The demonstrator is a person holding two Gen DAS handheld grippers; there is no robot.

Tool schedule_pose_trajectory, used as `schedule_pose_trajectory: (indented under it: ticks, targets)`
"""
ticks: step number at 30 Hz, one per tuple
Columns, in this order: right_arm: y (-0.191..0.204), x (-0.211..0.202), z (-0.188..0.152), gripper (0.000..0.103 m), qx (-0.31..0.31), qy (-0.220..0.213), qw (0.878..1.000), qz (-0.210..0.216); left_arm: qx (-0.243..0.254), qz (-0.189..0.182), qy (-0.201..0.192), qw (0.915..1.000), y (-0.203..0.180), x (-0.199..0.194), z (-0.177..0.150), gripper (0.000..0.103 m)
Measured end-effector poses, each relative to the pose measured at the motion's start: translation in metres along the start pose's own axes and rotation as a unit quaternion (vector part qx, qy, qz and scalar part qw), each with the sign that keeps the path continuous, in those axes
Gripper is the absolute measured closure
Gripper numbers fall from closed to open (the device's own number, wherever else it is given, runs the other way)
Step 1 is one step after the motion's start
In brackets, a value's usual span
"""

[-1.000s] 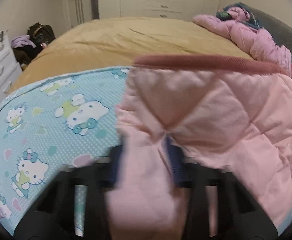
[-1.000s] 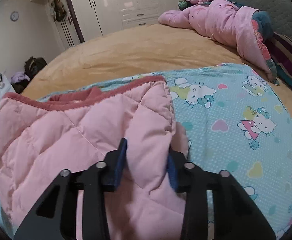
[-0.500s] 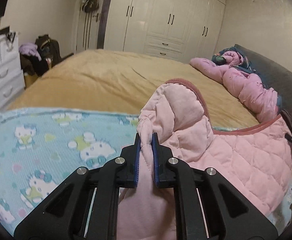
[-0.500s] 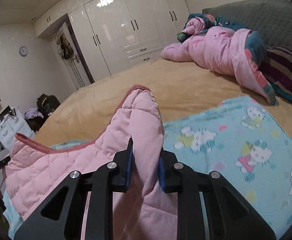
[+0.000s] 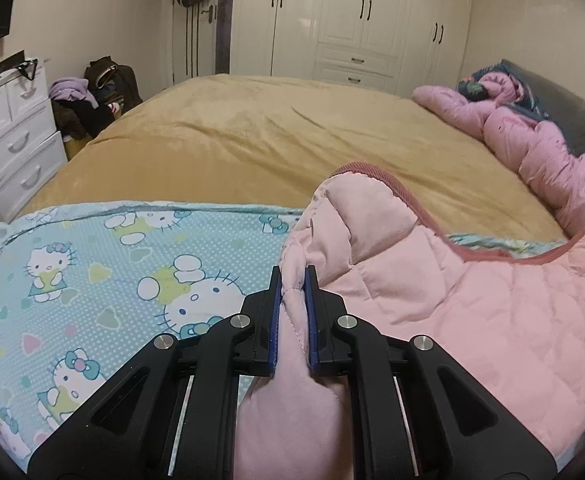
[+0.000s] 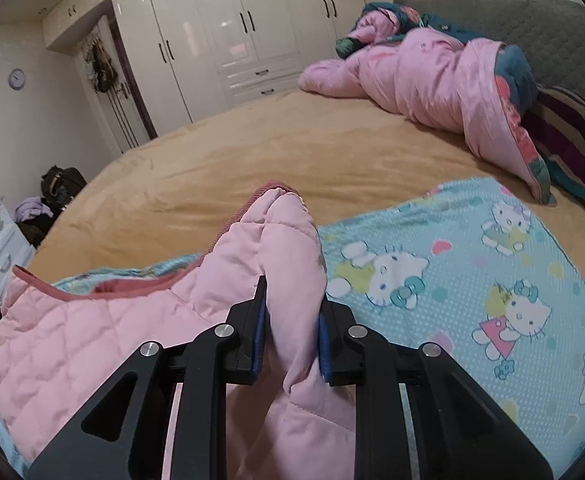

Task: Fold large clothes
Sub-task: 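Grasp the ribbed hem with both tools and lift it toward the collar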

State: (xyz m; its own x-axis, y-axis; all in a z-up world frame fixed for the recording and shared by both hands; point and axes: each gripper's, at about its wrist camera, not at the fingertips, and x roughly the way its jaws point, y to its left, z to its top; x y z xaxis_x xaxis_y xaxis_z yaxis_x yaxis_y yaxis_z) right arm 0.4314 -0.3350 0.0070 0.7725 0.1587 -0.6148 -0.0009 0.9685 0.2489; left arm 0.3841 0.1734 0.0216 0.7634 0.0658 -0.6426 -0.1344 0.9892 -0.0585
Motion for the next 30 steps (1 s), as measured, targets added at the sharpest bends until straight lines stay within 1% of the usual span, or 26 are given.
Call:
schedule_pose_trajectory:
  ticks: [4,11,18,27,30]
  targets:
    - [-0.008,0.017,-0.012,0.083,0.012,0.024,1.000,-0.007,-0.001,0.005,0.018,0.9998,0.002,0.016,-0.006,0.098]
    - [-0.012,0.037,-0.027,0.082,0.019,0.055,0.998,-0.021,0.001,0.009,0.036,0.9993,0.004,0.031,-0.012,0.098]
    - [-0.016,0.055,-0.037,0.077,0.026,0.084,0.996,-0.026,0.001,0.016,0.052,0.9985,0.003,0.047,-0.018,0.096]
    - [-0.020,0.068,-0.048,0.069,0.030,0.099,0.994,-0.032,0.006,0.025,0.065,0.9976,0.001,0.055,-0.026,0.094]
    - [-0.020,0.068,-0.049,0.069,0.030,0.098,0.994,-0.035,0.004,0.024,0.067,0.9975,0.002,0.055,-0.027,0.093]
